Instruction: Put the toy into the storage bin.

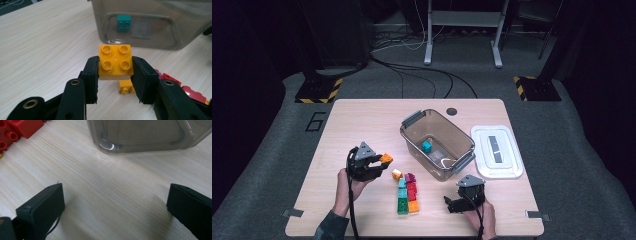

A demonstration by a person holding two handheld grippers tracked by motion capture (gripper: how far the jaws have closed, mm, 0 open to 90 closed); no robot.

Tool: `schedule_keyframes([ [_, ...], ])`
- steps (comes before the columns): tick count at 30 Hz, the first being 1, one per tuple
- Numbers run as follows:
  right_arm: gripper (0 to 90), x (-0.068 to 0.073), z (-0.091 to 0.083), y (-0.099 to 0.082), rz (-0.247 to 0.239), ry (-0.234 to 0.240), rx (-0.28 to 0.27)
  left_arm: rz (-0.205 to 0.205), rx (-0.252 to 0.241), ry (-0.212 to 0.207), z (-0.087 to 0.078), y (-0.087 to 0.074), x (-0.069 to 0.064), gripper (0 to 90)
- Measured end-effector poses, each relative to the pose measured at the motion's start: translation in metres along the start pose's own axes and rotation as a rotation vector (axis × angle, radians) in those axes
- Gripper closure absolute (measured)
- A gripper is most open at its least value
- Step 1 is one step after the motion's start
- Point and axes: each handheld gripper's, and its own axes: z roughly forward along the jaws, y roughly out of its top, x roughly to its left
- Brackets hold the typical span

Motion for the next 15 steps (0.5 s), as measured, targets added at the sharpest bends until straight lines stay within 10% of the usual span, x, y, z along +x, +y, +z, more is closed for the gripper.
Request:
schedule_keyframes([
  [15,0.6,0.000,0.000,0.000,0.001,0.000,0.000,0.021,-0.021,-0.018,0.004,0.025,0.001,58.8],
])
